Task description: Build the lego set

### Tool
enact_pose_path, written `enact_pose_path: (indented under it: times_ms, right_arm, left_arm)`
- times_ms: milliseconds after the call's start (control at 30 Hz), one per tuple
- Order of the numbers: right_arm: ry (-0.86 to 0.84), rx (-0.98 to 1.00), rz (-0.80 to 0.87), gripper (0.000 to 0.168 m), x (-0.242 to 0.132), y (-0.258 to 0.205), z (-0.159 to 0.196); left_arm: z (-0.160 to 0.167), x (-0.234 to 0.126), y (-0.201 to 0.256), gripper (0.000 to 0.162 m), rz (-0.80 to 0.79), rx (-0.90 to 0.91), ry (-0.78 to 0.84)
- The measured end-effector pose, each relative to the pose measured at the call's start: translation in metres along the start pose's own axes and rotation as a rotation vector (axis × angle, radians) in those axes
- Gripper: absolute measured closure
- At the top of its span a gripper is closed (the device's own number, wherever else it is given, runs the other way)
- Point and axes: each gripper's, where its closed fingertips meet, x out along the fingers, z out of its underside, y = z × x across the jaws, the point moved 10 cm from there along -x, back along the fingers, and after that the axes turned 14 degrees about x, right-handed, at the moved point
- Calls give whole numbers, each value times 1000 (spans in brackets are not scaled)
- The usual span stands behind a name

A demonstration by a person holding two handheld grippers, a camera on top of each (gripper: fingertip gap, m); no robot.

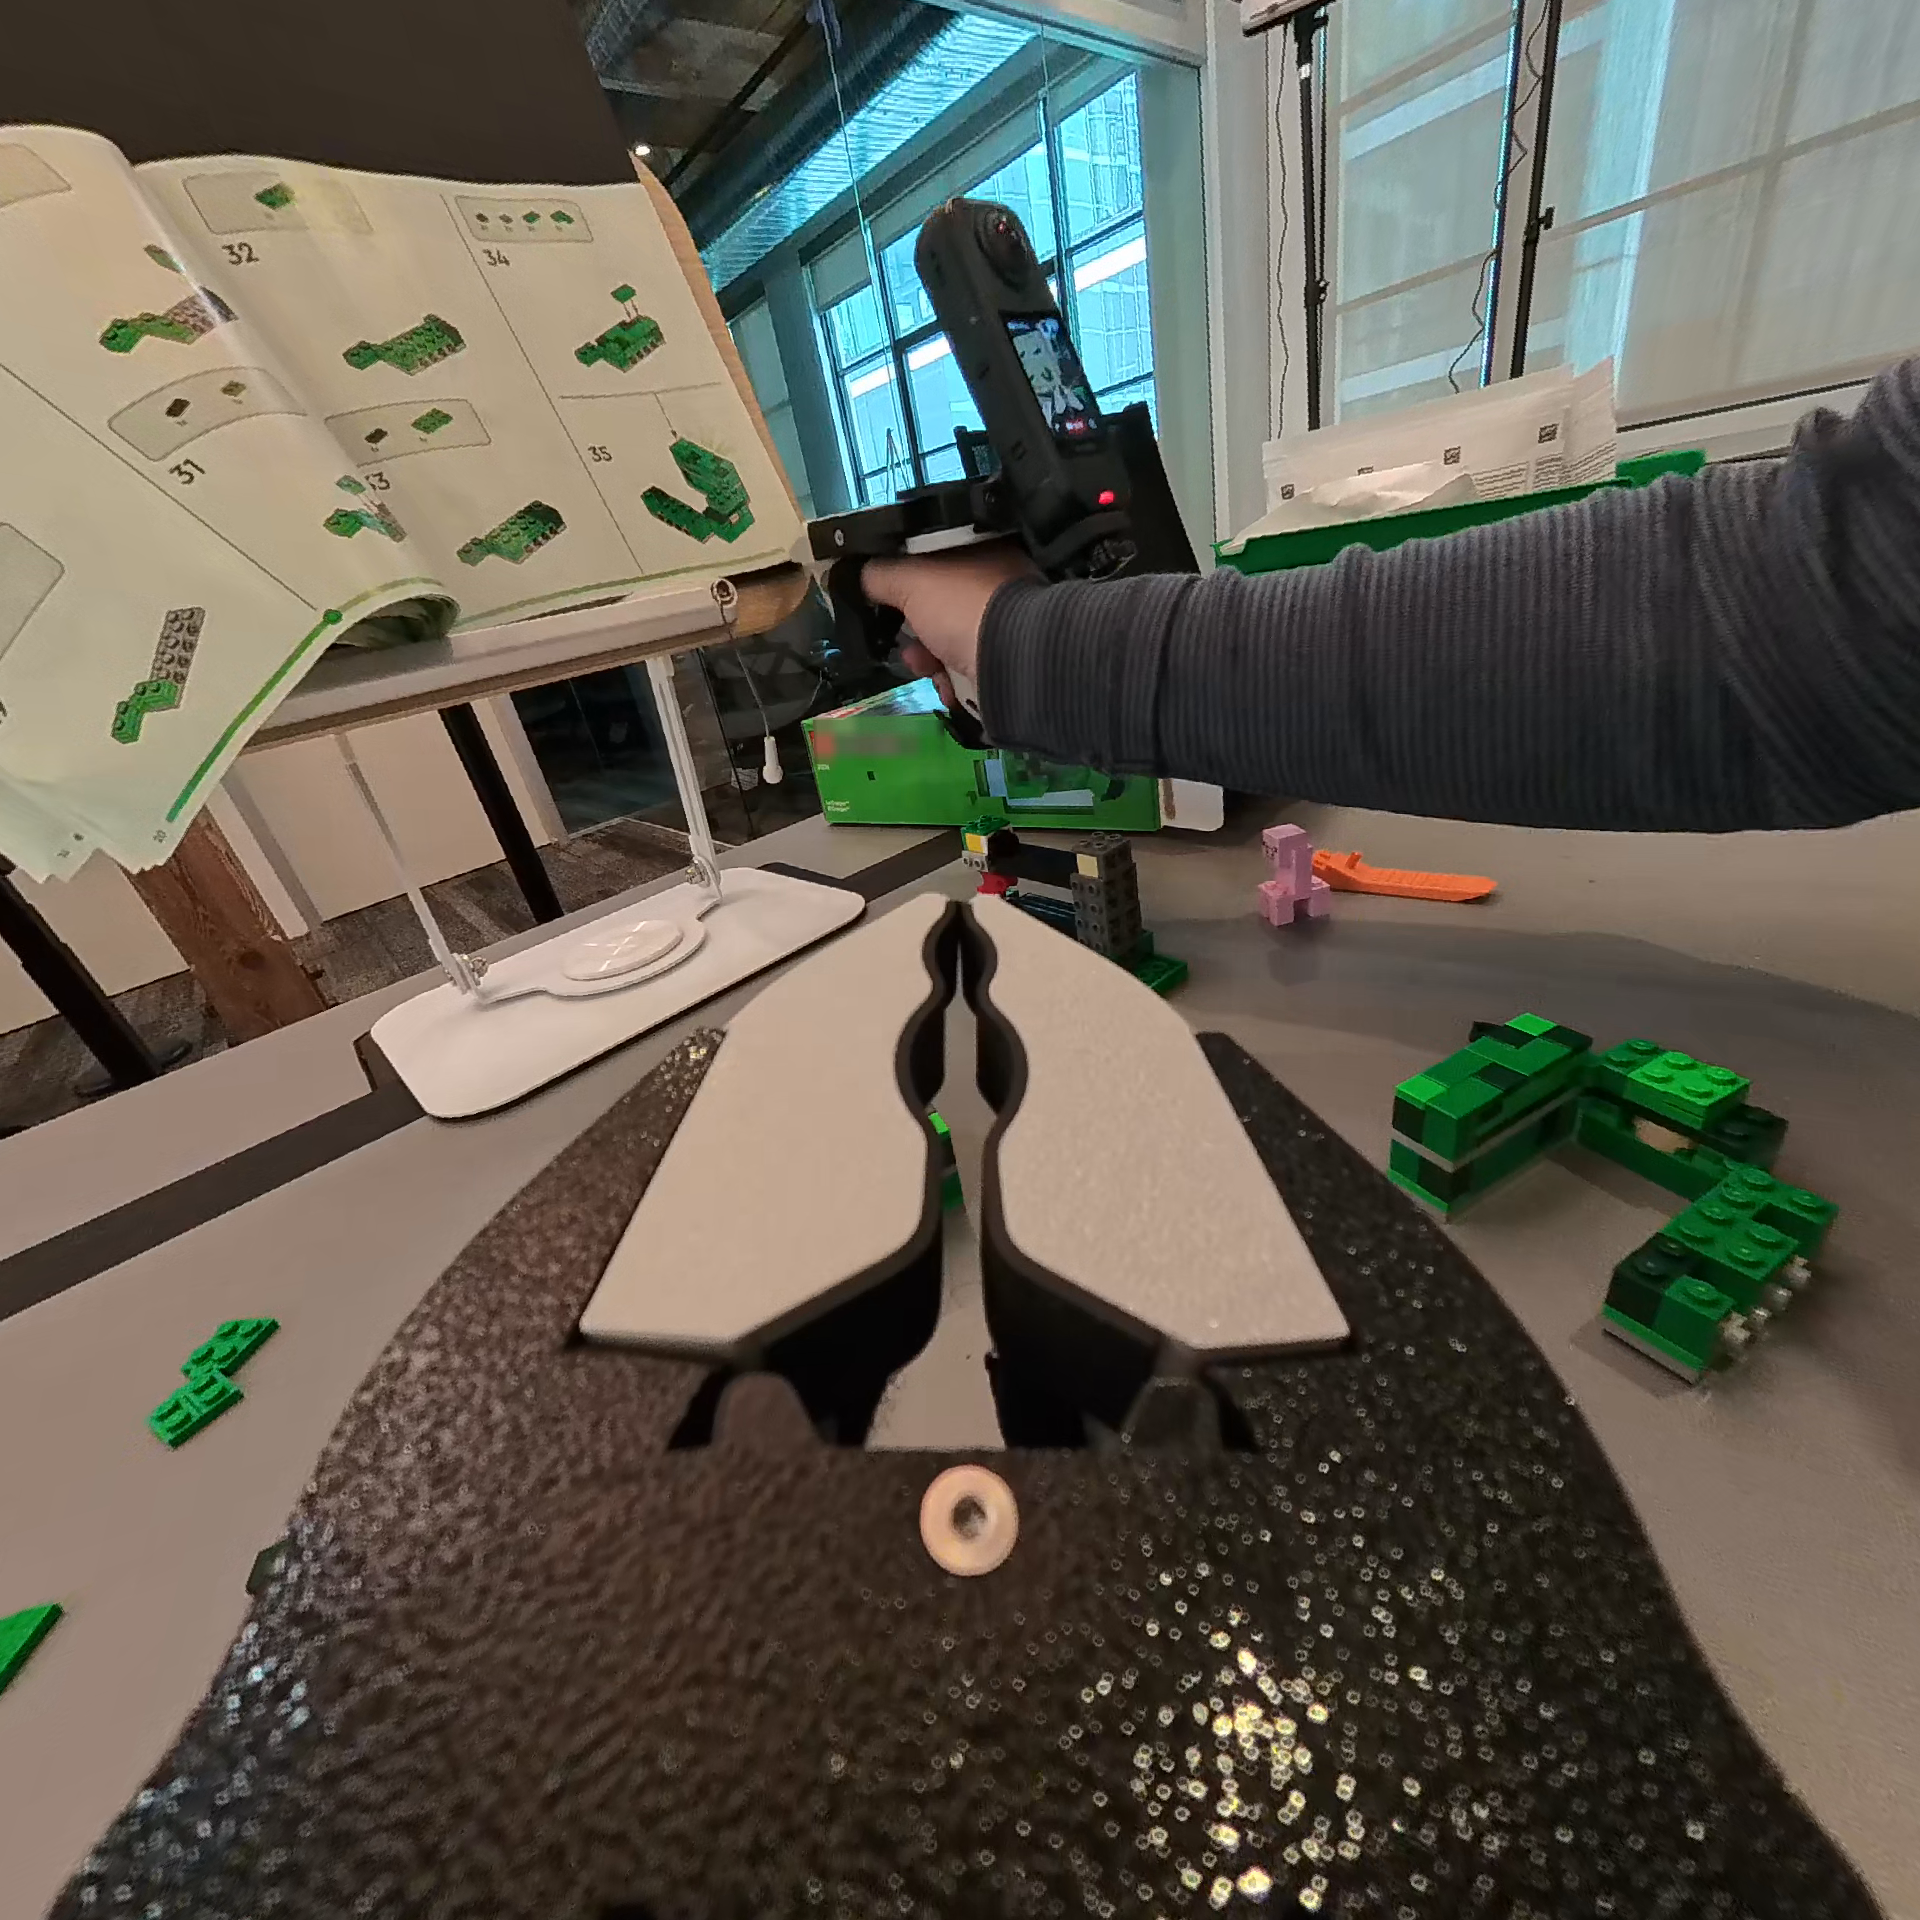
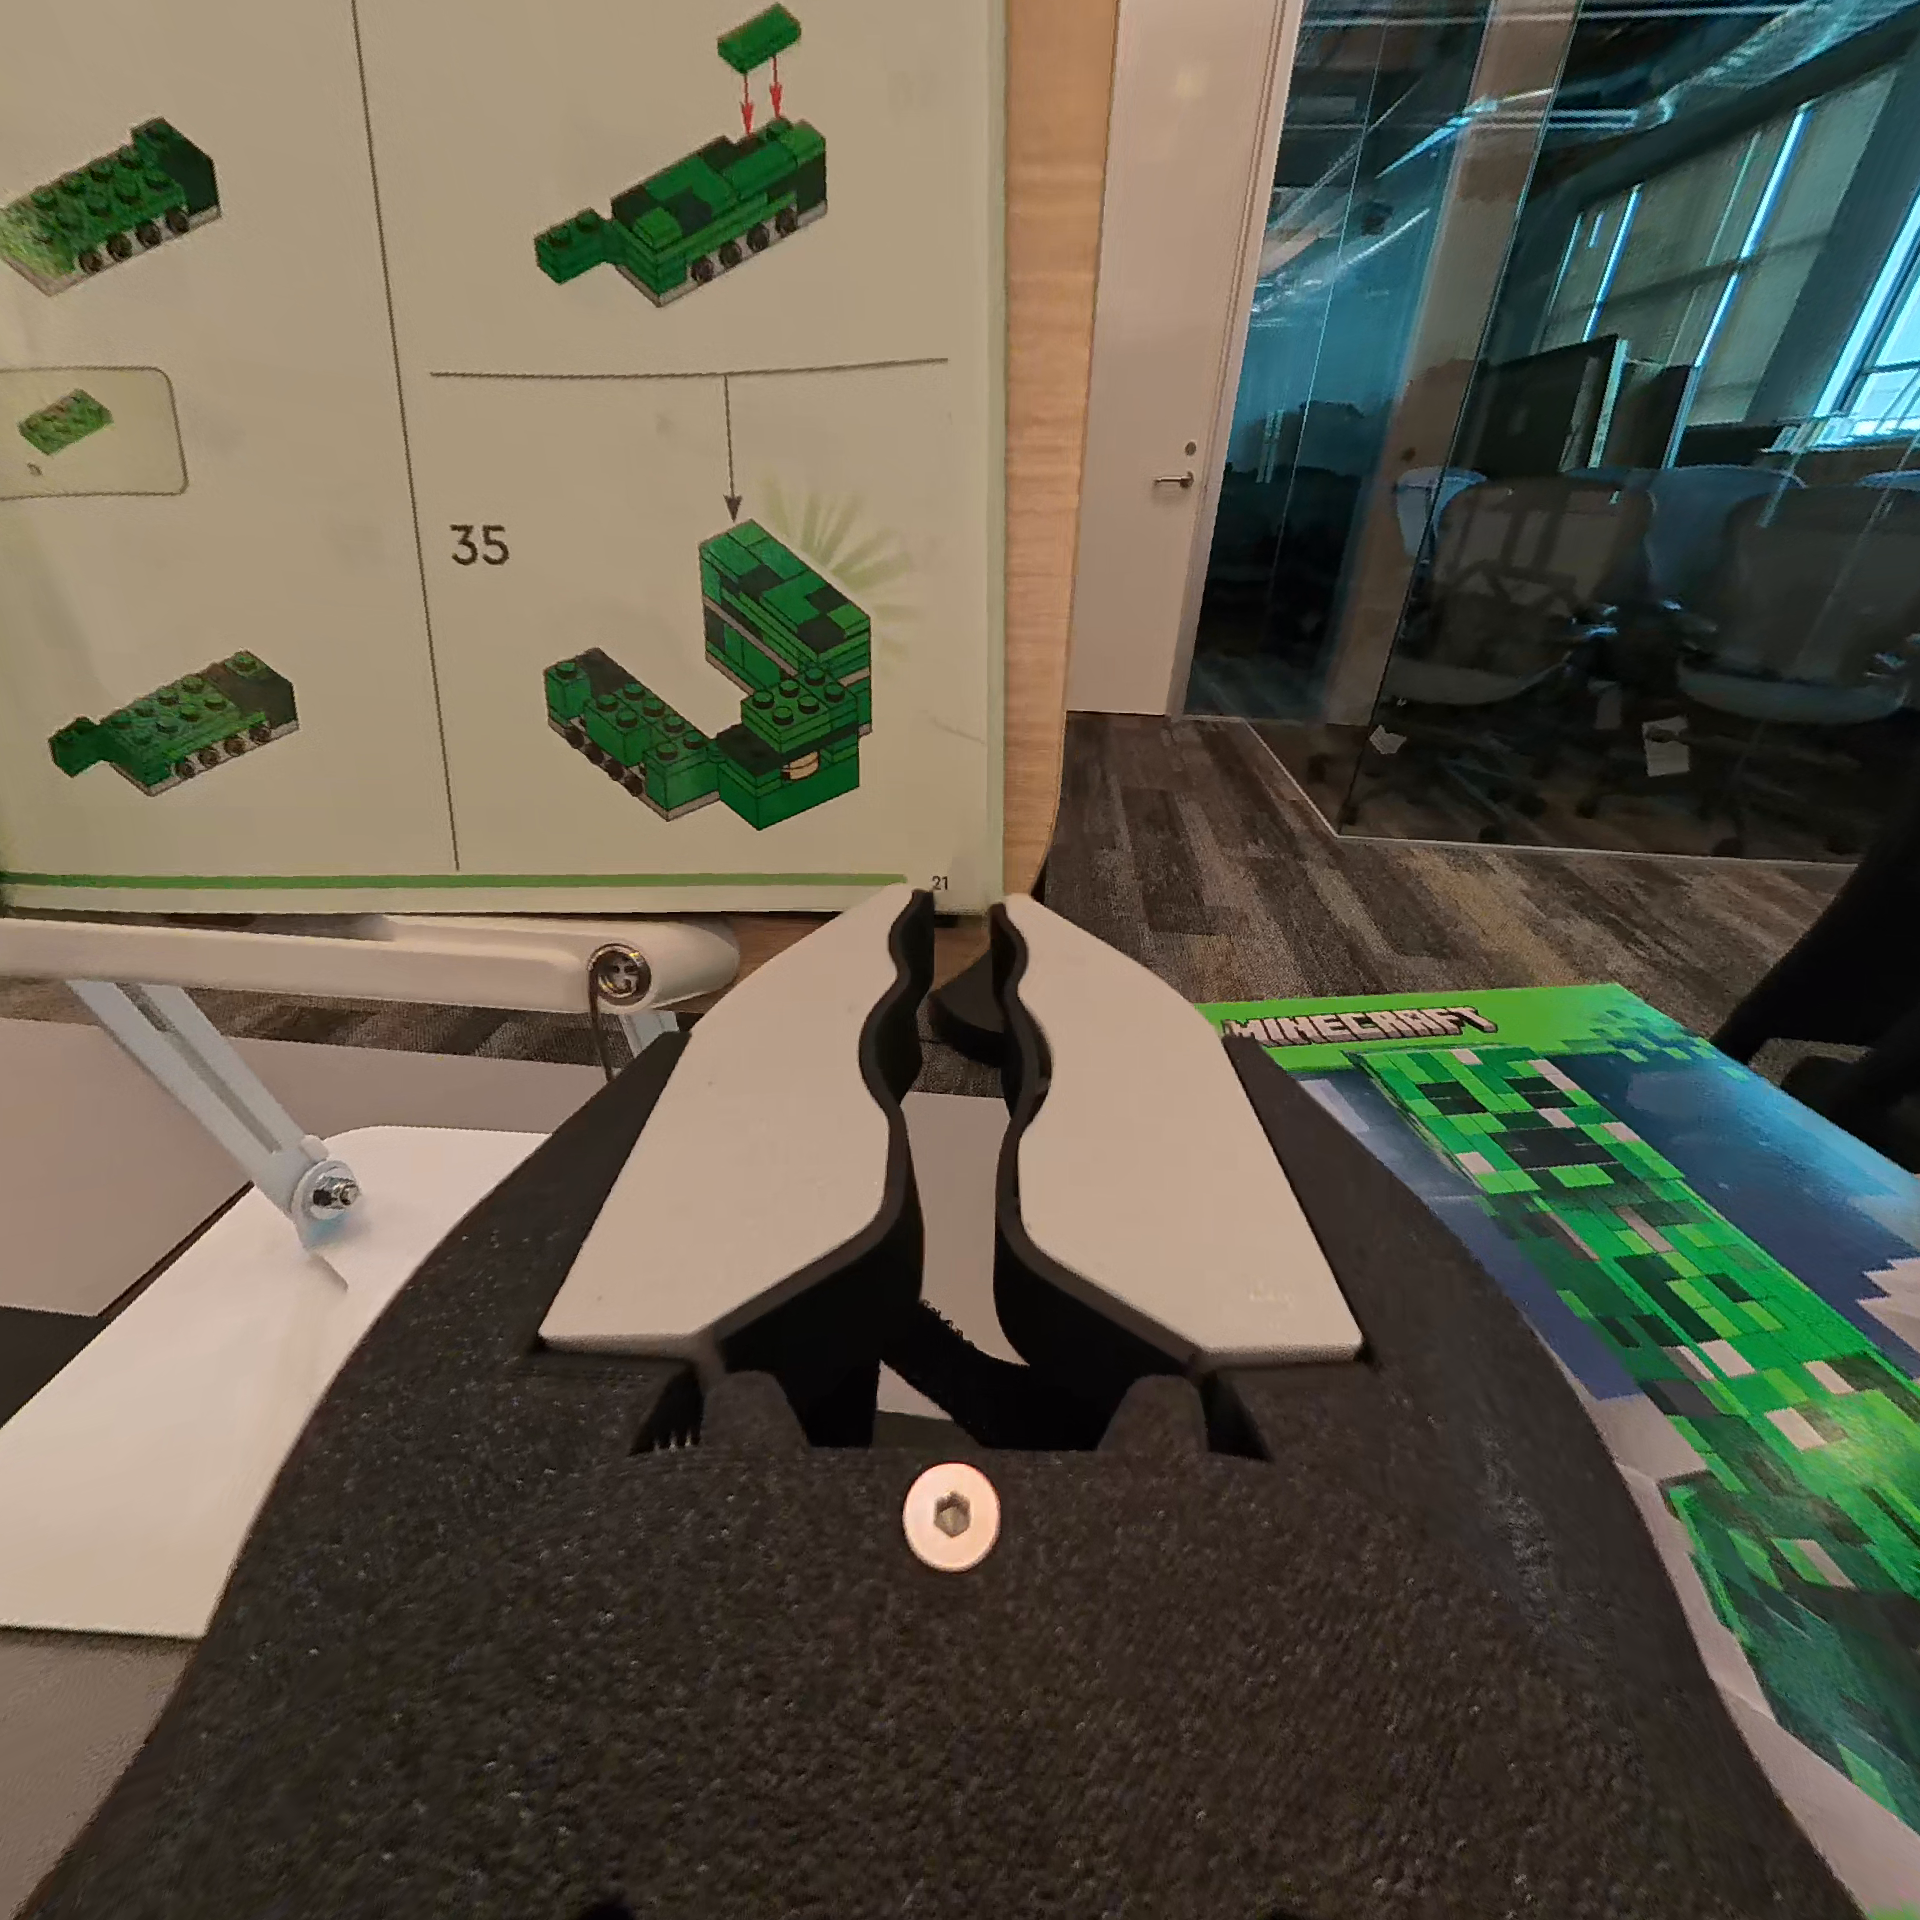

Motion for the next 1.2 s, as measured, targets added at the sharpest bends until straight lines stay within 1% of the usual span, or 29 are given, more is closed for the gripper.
enact_pose_path:
  times_ms: [167, 333, 433, 667, 800, 1000, 1100, 1200]
  right_arm:
    - [9, -27, -1, 165, -2, -2, 0]
    - [12, -5, -31, 166, -4, -2, 1]
    - [17, -17, -45, 168, -5, -4, 2]
    - [55, -38, -73, 168, -11, -10, 1]
    - [22, 40, -145, 168, -11, -10, 3]
    - [11, 34, -199, 168, -12, -11, 7]
    - [55, 3, -224, 168, -19, -15, 5]
    - [104, -45, -180, 168, -24, -17, 4]
  left_arm:
    - [0, 0, 0, 162, 2, 2, -2]
    - [0, 0, 0, 162, 3, 2, -2]
    - [0, 0, 1, 162, 4, 3, -3]
    - [0, 0, 1, 162, 6, 5, -3]
    - [0, 0, 1, 162, 6, 4, -3]
    - [0, 1, 1, 162, 8, 6, -5]
    - [0, 1, 1, 162, 10, 7, -5]
    - [0, 1, 1, 162, 12, 9, -6]
